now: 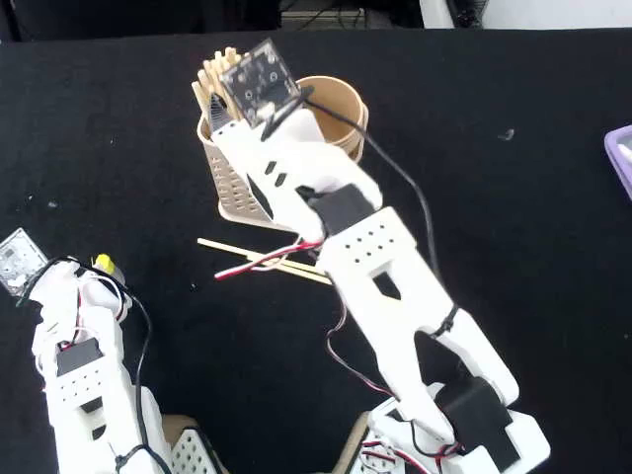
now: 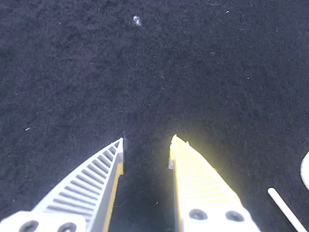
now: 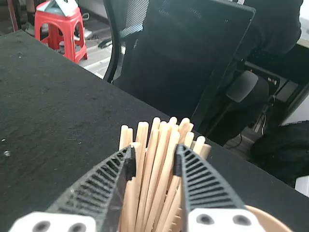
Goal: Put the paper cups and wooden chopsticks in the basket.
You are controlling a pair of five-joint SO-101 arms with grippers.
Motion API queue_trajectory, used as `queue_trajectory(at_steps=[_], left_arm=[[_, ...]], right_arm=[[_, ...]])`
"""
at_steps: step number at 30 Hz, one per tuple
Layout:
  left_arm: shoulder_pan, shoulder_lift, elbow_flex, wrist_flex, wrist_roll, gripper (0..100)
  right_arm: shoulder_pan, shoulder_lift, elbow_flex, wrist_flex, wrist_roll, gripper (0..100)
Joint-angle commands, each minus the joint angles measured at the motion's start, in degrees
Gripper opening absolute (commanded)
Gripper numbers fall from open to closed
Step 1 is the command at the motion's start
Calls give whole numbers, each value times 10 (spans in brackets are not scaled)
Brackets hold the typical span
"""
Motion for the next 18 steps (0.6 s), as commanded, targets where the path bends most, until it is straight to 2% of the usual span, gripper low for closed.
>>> queue_trajectory(at_steps=[1, 5, 8, 11, 14, 18], left_arm=[[-2, -8, -36, -10, 4, 163], [-2, -8, -36, -10, 4, 163], [-2, -8, -36, -10, 4, 163], [-1, -8, -36, -10, 4, 163], [-1, -8, -36, -10, 4, 163], [-1, -8, -36, -10, 4, 162]], right_arm=[[11, -75, -83, 110, -1, 106], [12, -183, -115, 269, 3, 103], [10, -249, -85, 413, 67, 103], [10, -275, 16, 518, 133, 106], [17, -282, 164, 528, 187, 107], [49, -279, 356, 390, 222, 155]])
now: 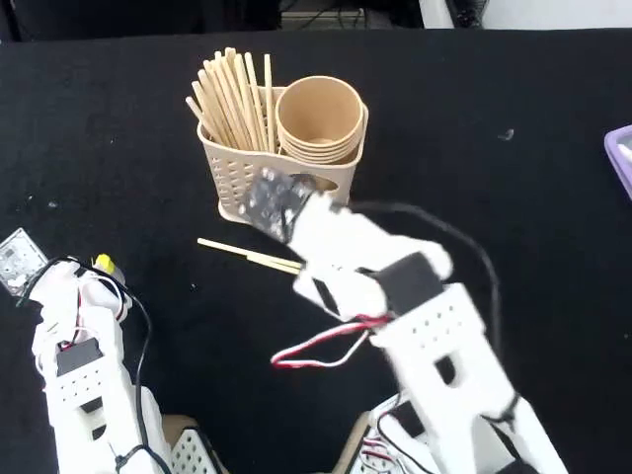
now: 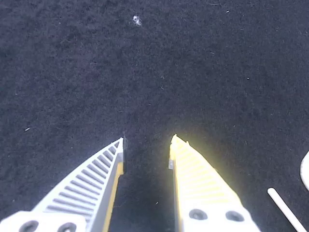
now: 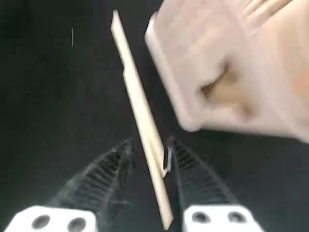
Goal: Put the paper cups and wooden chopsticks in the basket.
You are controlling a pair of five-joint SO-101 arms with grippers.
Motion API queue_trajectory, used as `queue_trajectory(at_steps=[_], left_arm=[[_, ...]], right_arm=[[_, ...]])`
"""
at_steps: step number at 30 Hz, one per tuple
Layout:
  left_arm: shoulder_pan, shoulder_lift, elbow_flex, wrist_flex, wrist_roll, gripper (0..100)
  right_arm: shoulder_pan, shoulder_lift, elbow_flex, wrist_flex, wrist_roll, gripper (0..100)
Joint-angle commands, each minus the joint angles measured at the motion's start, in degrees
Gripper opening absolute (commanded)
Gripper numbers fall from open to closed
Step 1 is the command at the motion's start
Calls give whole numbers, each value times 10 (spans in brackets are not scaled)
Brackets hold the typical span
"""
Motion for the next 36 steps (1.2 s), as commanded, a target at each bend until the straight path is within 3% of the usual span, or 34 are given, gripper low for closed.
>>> queue_trajectory(at_steps=[1, 6, 14, 31, 36], left_arm=[[-1, -8, -36, -10, 4, 162], [-1, -8, -36, -10, 4, 162], [-1, -8, -36, -10, 4, 162], [-1, -8, -36, -10, 4, 162], [-1, -8, -36, -10, 4, 162]], right_arm=[[30, -12, 158, -126, 46, 181], [36, -12, 272, -236, 131, 257], [95, 15, 282, -251, 227, 231], [122, 271, 187, -346, 254, 237], [121, 283, 191, -344, 254, 71]])
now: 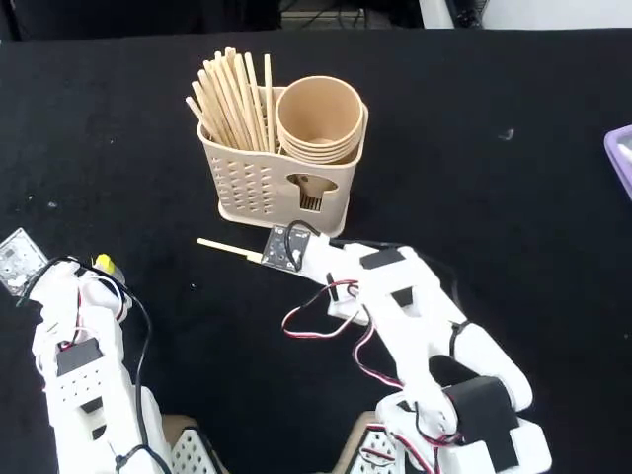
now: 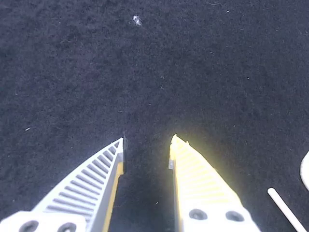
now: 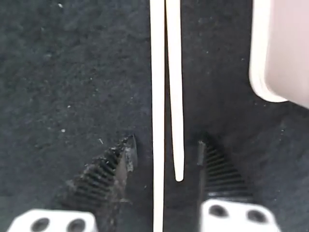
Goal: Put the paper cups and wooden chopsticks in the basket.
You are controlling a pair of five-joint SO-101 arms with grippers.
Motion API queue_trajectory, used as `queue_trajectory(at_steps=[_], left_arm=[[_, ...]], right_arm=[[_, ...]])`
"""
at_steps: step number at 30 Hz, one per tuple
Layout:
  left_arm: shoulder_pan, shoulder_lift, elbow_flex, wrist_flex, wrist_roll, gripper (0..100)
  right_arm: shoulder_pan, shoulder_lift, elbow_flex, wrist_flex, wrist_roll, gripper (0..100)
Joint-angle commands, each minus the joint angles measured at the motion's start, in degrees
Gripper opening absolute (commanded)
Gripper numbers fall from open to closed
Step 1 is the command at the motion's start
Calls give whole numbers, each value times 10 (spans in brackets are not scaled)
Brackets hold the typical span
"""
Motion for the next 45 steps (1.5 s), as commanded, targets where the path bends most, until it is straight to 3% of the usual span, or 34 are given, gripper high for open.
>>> queue_trajectory(at_steps=[1, 8, 15, 23, 27, 32, 38, 45], left_arm=[[-1, -8, -36, -10, 4, 162], [-1, -8, -36, -10, 4, 162], [-1, -8, -36, -10, 4, 162], [-1, -8, -32, -26, 4, 162], [-1, -8, -31, -29, 4, 161], [-2, -8, -31, -29, 4, 160], [-5, -8, -31, -29, 4, 160], [-4, -8, -31, -29, 4, 160]], right_arm=[[7, 4, -15, -5, 6, 25], [7, -15, 2, -4, 4, 11], [7, -153, 87, -2, 6, 11], [-18, -297, 106, 97, 4, 11], [-55, -287, 124, 113, -3, 19], [-62, -198, 95, 109, -35, 158], [-93, -67, 7, 113, -41, 138], [-161, -39, -44, 108, -90, 141]])
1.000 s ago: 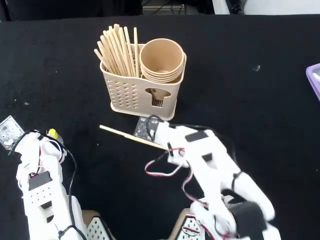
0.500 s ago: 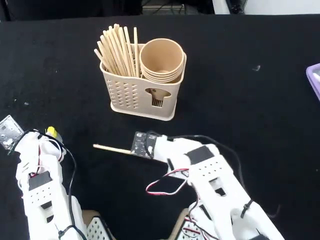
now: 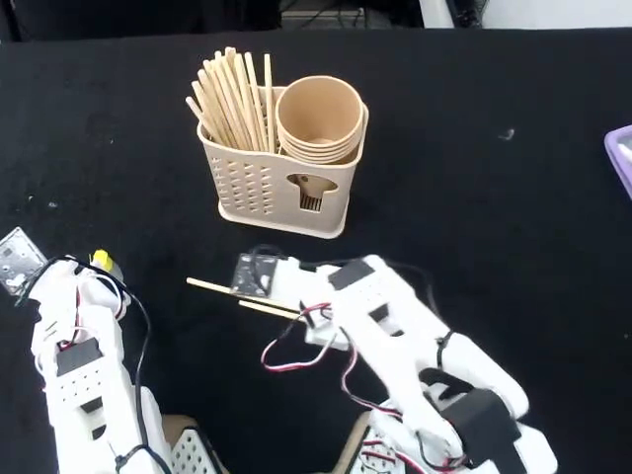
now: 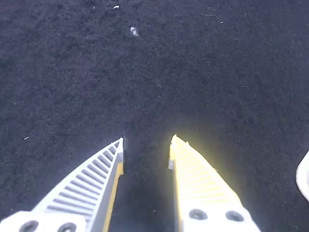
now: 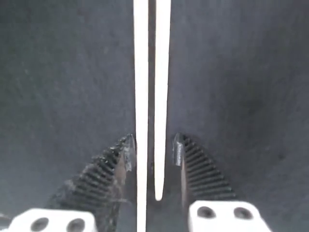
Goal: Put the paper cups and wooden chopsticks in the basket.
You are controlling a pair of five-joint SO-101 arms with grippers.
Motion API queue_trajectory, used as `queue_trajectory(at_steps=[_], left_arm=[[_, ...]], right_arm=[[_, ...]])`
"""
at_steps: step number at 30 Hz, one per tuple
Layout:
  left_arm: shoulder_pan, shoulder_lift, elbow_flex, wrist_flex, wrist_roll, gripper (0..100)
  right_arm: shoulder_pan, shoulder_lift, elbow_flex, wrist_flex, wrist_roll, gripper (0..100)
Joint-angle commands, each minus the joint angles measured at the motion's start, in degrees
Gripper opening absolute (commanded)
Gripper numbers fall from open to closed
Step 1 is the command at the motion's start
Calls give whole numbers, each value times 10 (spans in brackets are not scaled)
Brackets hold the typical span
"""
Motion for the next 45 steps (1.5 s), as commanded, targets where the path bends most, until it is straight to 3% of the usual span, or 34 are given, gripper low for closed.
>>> queue_trajectory(at_steps=[1, 13, 16, 17, 22, 29, 32, 35, 40, 45], left_arm=[[-4, -8, -31, -10, 4, 160], [-5, -8, -31, -10, 4, 160], [-5, -8, -31, -10, 4, 160], [-5, -8, -31, -10, 4, 160], [-5, -8, -31, -10, 4, 160], [-4, -8, -31, -10, 4, 160], [-4, -8, -31, -10, 4, 160], [-3, -8, -31, -11, 4, 160], [-5, -8, -31, -10, 4, 160], [-4, -8, -30, -10, 4, 160]], right_arm=[[-33, 4, -42, 1, -11, 141], [-40, 156, -127, -29, -11, 132], [-36, 165, -138, -26, -11, 2], [-33, 160, -138, -26, -14, 24], [-20, 70, -144, 18, -35, 10], [-24, -180, -189, 136, -42, 10], [-21, -270, -219, 126, -97, 10], [-22, -327, -244, 47, -181, 11], [-22, -328, -243, -197, -336, 11], [-22, -270, -247, -406, -377, 11]])
